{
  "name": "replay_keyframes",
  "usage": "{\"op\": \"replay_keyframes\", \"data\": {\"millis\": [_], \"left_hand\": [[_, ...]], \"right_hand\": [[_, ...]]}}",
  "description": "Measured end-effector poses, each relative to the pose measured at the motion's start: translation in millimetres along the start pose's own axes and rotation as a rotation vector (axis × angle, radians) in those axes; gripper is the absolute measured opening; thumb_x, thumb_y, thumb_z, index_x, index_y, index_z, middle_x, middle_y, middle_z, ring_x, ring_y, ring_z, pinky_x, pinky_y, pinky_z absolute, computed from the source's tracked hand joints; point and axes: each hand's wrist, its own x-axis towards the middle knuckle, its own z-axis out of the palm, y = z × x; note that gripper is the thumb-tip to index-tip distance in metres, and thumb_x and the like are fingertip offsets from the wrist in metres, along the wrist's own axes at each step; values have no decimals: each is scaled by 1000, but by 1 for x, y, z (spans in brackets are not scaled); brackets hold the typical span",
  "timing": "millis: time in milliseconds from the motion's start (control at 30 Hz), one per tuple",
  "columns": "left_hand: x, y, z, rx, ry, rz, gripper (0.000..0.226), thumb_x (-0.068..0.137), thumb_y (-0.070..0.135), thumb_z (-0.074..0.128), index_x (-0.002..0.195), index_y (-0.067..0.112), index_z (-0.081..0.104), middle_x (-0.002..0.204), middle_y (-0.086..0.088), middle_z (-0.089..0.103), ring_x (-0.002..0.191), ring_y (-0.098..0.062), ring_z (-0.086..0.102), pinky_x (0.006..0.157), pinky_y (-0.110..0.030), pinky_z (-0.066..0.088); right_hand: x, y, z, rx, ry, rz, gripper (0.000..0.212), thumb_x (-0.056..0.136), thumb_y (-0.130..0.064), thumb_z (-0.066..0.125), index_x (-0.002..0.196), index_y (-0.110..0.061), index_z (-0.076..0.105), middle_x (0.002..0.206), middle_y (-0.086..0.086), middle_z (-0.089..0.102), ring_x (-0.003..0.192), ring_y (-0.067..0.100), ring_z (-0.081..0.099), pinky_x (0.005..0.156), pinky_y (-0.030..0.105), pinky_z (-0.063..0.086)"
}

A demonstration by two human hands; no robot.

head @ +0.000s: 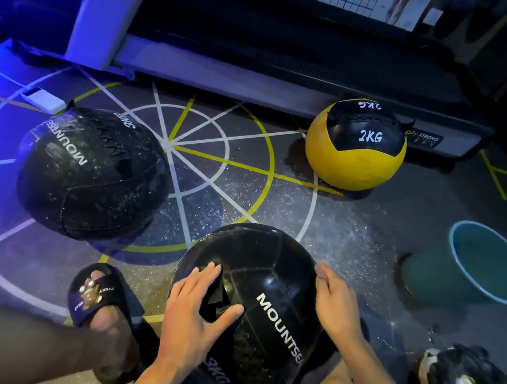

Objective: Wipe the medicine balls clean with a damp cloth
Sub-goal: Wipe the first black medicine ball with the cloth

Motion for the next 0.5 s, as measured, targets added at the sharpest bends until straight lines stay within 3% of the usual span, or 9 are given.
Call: {"op": "replay_keyframes", "data": {"millis": [100, 167, 233, 300, 400, 500], "left_hand": [[1, 0, 0, 24, -9, 20, 87, 73, 84, 64, 147, 38, 54, 151, 25, 46, 146, -4, 31, 117, -27, 28], [2, 0, 0, 42, -16, 32, 86, 73, 83, 64, 145, 37, 55, 150, 23, 48, 145, -4, 33, 116, -25, 28], [4, -1, -2, 57, -21, 38, 87, 73, 83, 63, 145, 35, 56, 149, 22, 50, 144, -5, 35, 116, -18, 24], [6, 1, -6, 59, -39, 35, 89, 73, 84, 62, 146, 35, 55, 149, 22, 49, 144, -4, 34, 113, -7, 17], [14, 6, -10, 71, -82, 55, 90, 71, 87, 59, 146, 36, 54, 150, 24, 46, 143, 0, 32, 113, -8, 17], [28, 12, -17, 87, -209, 99, 95, 72, 90, 55, 150, 36, 48, 153, 28, 37, 146, 5, 24, 118, -16, 17]], "right_hand": [[-1, -38, 22, 14, 60, -118, 35, 110, -26, 39, 138, -21, 60, 129, 0, 68, 113, 22, 68, 106, 37, 49], [-3, -70, 38, -69, -24, -294, 38, 110, -25, 39, 145, -20, 53, 144, 0, 58, 126, 20, 61, 111, 32, 42], [-7, -92, 52, -235, -149, -466, 44, 110, -25, 36, 153, -18, 44, 162, 1, 38, 148, 17, 38, 123, 30, 20], [-7, -91, 52, -278, -188, -550, 50, 109, -27, 31, 158, -17, 37, 167, 0, 25, 155, 10, 20, 127, 27, 4], [-12, -66, 37, -190, -148, -559, 52, 107, -27, 32, 158, -18, 37, 167, -7, 25, 154, 3, 18, 128, 27, 12], [-24, -43, 24, -137, -101, -493, 50, 110, -20, 36, 160, -21, 33, 166, -15, 16, 152, -5, 10, 126, 22, 10]]}}
